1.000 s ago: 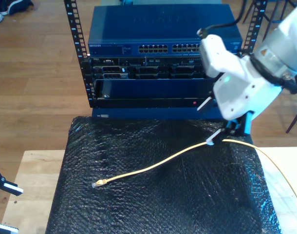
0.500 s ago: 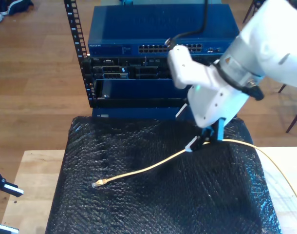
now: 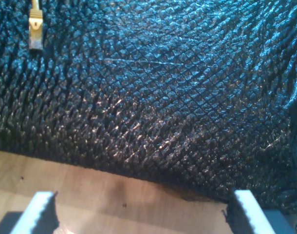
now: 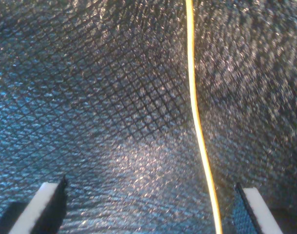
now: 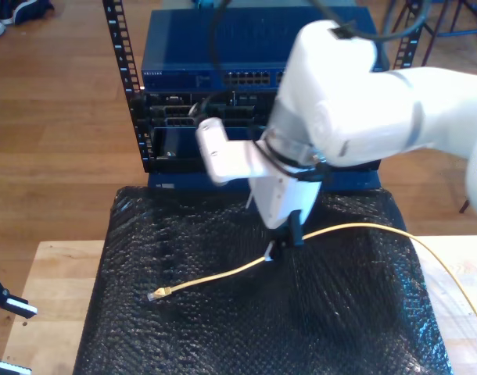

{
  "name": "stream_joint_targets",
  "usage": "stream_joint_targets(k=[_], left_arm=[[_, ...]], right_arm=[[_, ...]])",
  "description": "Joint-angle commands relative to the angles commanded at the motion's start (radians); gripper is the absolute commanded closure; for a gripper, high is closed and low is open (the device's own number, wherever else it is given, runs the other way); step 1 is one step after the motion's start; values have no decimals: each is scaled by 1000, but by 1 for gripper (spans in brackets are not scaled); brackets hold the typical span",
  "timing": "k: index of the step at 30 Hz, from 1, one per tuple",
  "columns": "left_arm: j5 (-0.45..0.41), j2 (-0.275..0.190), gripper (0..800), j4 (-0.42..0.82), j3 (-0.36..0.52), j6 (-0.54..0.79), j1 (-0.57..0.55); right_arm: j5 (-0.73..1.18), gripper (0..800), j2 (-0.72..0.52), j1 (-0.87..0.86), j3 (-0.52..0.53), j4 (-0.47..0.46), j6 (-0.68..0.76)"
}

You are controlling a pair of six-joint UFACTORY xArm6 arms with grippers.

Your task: Grab the cable and plug it in

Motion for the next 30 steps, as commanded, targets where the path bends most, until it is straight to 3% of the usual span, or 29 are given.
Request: stream_joint_targets(k=[11, 21, 30], left_arm=[[0, 0, 0, 0, 2, -9, 0], [-2, 0, 0, 0, 0, -12, 0], [0, 11, 0, 0, 0, -12, 0]], right_arm=[[-114, 8, 180, 180, -86, -158, 192], [-158, 16, 315, 236, -176, -172, 253], [-172, 63, 351, 259, -175, -216, 311]])
